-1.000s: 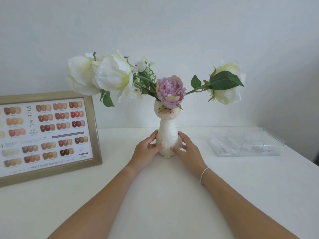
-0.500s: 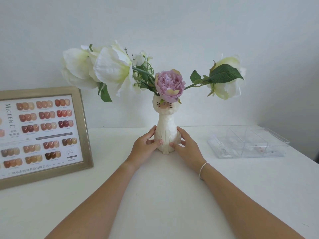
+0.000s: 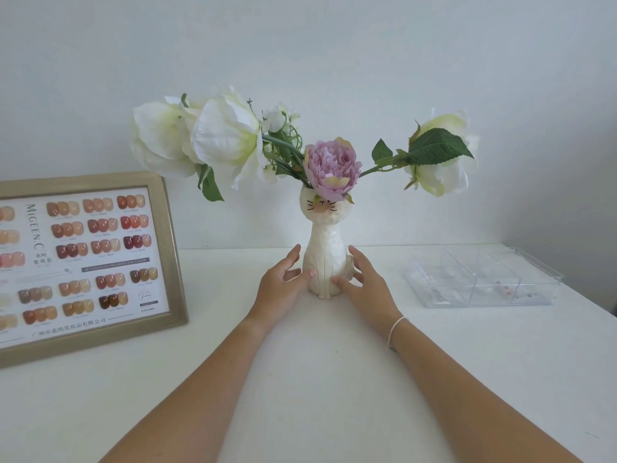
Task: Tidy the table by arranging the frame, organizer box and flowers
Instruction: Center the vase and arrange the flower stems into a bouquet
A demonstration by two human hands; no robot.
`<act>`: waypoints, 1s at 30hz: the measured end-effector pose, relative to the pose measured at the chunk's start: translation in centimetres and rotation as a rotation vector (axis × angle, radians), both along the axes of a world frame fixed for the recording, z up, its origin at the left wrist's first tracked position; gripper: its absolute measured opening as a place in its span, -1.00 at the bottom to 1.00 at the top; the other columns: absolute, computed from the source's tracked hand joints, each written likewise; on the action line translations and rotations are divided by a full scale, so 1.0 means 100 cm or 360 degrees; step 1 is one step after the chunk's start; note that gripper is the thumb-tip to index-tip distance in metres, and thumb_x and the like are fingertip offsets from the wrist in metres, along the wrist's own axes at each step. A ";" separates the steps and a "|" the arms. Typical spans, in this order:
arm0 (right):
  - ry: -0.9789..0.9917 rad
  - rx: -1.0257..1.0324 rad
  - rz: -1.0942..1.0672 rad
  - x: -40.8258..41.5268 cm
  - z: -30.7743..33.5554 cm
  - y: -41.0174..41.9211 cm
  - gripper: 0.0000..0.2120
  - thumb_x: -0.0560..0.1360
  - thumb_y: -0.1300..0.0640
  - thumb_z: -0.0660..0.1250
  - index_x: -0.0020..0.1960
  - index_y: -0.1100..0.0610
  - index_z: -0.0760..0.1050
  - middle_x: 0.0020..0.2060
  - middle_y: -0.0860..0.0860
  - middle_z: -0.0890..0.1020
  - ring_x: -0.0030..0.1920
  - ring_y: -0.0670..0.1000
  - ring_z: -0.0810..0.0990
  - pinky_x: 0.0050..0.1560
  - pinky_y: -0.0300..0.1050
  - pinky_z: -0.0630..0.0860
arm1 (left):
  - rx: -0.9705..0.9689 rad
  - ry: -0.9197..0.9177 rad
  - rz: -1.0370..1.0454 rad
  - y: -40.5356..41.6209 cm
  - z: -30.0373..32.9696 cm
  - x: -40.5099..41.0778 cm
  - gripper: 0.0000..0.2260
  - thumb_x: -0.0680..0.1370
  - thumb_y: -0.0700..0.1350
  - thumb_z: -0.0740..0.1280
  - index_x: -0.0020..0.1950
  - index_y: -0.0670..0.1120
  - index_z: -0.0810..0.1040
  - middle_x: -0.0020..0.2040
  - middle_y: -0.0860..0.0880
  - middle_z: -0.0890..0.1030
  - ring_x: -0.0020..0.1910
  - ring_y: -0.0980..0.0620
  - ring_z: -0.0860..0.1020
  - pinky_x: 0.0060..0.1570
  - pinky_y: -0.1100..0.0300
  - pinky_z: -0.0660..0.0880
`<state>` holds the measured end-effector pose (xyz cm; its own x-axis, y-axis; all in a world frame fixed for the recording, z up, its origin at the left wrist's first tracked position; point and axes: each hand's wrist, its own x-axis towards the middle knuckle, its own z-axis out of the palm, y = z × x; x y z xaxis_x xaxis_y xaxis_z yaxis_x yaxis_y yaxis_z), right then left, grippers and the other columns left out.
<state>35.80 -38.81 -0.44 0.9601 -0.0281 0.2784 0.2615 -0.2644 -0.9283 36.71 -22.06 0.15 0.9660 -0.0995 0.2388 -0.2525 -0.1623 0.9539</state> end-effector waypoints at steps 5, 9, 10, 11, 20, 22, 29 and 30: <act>-0.0056 0.0092 -0.0119 -0.011 0.007 -0.003 -0.37 0.46 0.07 0.35 0.44 -0.07 0.14 0.41 -0.04 0.31 0.35 0.01 0.36 0.14 -0.24 0.30 | -0.0148 -0.0100 0.0095 0.007 0.009 -0.014 -0.46 0.49 -0.02 0.35 0.44 0.08 0.26 0.43 0.08 0.36 0.28 0.11 0.46 0.32 0.11 0.37; -0.0226 0.0318 -0.0217 -0.024 0.025 -0.007 -0.42 0.48 0.05 0.32 0.43 -0.08 0.17 0.38 -0.03 0.36 0.27 -0.05 0.40 0.19 -0.17 0.34 | -0.0419 -0.0180 0.0193 0.015 0.033 -0.026 -0.49 0.50 -0.06 0.35 0.43 0.03 0.30 0.38 0.02 0.40 0.20 0.17 0.49 0.34 0.03 0.37; -0.0263 0.0397 -0.0224 -0.027 0.031 -0.008 -0.43 0.48 0.06 0.32 0.43 -0.08 0.17 0.37 -0.03 0.37 0.27 -0.06 0.41 0.23 -0.12 0.36 | -0.0526 -0.0206 0.0220 0.017 0.042 -0.029 -0.50 0.51 -0.08 0.34 0.43 0.01 0.30 0.38 0.00 0.41 0.19 0.18 0.49 0.32 0.04 0.39; -0.0294 0.0488 -0.0229 -0.030 0.037 -0.010 -0.43 0.49 0.07 0.31 0.43 -0.08 0.17 0.37 -0.02 0.37 0.27 -0.05 0.42 0.27 -0.06 0.37 | -0.0633 -0.0232 0.0255 0.020 0.051 -0.032 -0.50 0.51 -0.10 0.34 0.43 0.00 0.30 0.37 -0.03 0.41 0.20 0.15 0.49 0.29 0.05 0.41; -0.0326 0.1412 -0.0372 -0.053 0.092 -0.042 -0.49 0.53 0.15 0.25 0.44 0.10 0.19 0.16 0.00 0.48 0.23 0.06 0.49 0.11 -0.11 0.48 | -0.1214 -0.0361 0.0475 0.047 0.099 -0.077 -0.64 0.57 -0.15 0.23 0.37 -0.09 0.36 0.20 0.03 0.51 0.18 0.06 0.51 0.14 0.16 0.49; -0.0272 0.1514 -0.0340 -0.056 0.099 -0.041 -0.50 0.53 0.16 0.26 0.43 0.13 0.20 0.12 -0.01 0.51 0.23 0.08 0.49 0.11 -0.10 0.48 | -0.1209 -0.0334 0.0430 0.039 0.102 -0.085 -0.64 0.56 -0.15 0.24 0.36 -0.12 0.39 0.22 0.01 0.50 0.15 0.08 0.53 0.08 0.20 0.51; -0.0012 0.1599 -0.0233 -0.064 0.120 -0.015 -0.77 0.52 0.15 0.27 0.15 0.18 0.41 0.10 0.09 0.51 0.16 0.10 0.49 0.14 -0.06 0.47 | -0.1210 -0.0133 0.0264 -0.002 0.124 -0.088 -0.60 0.54 -0.14 0.30 0.35 -0.22 0.39 0.07 0.01 0.54 0.09 0.04 0.53 0.11 0.16 0.49; 0.0001 0.1603 -0.0219 -0.063 0.124 -0.012 -0.79 0.52 0.14 0.28 0.13 0.16 0.42 0.10 0.10 0.50 0.15 0.10 0.49 0.15 -0.07 0.47 | -0.1213 -0.0148 0.0260 -0.005 0.127 -0.087 -0.61 0.54 -0.15 0.30 0.35 -0.21 0.39 0.00 0.05 0.54 0.06 0.04 0.53 0.11 0.16 0.49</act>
<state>29.48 -40.05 11.93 0.9310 -0.3595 0.0642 0.2874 0.6128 -0.7361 28.06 -22.57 12.87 0.9268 0.2661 0.2649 -0.3664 0.4865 0.7931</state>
